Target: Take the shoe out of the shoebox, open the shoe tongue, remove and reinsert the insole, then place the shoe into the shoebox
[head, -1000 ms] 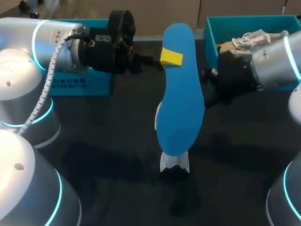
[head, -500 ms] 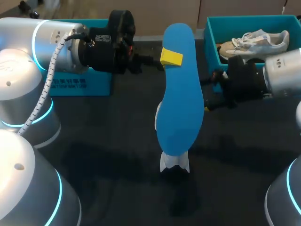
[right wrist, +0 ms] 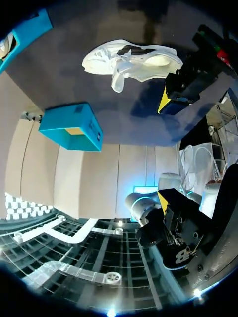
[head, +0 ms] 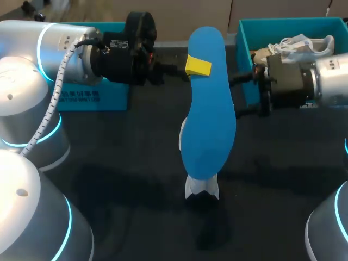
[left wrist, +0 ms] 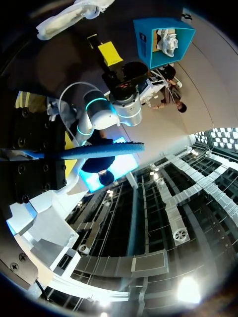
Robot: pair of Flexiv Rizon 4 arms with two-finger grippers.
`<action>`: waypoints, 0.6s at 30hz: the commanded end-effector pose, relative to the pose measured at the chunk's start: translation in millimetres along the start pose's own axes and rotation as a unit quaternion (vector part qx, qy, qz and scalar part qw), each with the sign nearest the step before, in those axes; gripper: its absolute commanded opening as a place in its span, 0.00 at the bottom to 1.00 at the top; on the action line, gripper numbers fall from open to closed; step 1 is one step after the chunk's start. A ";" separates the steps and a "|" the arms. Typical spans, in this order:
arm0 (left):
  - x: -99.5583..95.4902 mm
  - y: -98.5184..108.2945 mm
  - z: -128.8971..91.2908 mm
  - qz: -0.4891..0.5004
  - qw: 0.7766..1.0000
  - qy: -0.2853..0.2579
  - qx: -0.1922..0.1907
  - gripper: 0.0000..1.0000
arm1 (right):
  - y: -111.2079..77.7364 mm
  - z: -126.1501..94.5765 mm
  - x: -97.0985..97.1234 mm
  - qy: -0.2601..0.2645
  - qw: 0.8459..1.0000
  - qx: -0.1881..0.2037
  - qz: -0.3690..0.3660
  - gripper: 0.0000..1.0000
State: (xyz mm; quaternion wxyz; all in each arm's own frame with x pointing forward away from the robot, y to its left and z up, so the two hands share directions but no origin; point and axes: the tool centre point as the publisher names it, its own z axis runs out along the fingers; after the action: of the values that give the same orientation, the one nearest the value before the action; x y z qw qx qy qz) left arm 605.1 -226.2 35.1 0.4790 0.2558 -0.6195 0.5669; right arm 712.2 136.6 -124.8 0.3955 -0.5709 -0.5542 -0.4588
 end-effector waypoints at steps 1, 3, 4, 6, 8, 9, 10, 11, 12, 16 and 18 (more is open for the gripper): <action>-0.3 1.3 0.2 0.000 1.000 -0.001 0.001 0.00 | 5.3 -1.5 9.4 -0.003 1.000 0.021 -0.001 1.00; -0.3 1.3 0.2 0.000 1.000 -0.001 0.001 0.00 | 4.4 -1.0 12.1 0.002 1.000 0.026 -0.002 1.00; -0.3 1.3 0.2 0.000 1.000 -0.001 0.001 0.00 | 3.7 -0.3 13.8 0.010 1.000 0.029 -0.002 1.00; -0.3 1.3 0.2 0.000 1.000 -0.001 0.001 0.00 | 2.8 1.3 17.0 0.016 0.999 0.033 -0.004 1.00; -0.3 1.3 0.2 0.000 1.000 -0.001 0.001 0.00 | 2.7 1.8 17.6 0.022 0.999 0.030 -0.001 1.00; -0.3 1.3 0.2 0.000 1.000 -0.001 0.001 0.00 | 2.7 1.8 17.6 0.022 0.999 0.030 -0.001 1.00; -0.3 1.3 0.2 0.000 1.000 -0.001 0.001 0.00 | 2.7 1.8 17.6 0.022 0.999 0.030 -0.001 1.00; -0.3 1.3 0.2 0.000 1.000 -0.001 0.001 0.00 | 2.7 1.8 17.6 0.022 0.999 0.030 -0.001 1.00; -0.3 1.3 0.2 0.000 1.000 -0.001 0.001 0.00 | 2.7 1.8 17.6 0.022 0.999 0.030 -0.001 1.00; -0.3 1.3 0.2 0.000 1.000 -0.001 0.001 0.00 | 2.7 1.8 17.6 0.022 0.999 0.030 -0.001 1.00; -0.3 1.3 0.2 0.000 1.000 -0.001 0.001 0.00 | 2.7 1.8 17.6 0.022 0.999 0.030 -0.001 1.00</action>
State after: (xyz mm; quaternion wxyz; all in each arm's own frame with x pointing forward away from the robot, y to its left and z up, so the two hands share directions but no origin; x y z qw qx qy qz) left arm 605.1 -226.2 35.1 0.4790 0.2558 -0.6195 0.5669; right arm 713.6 140.8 -107.4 0.4247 -0.5473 -0.5594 -0.4552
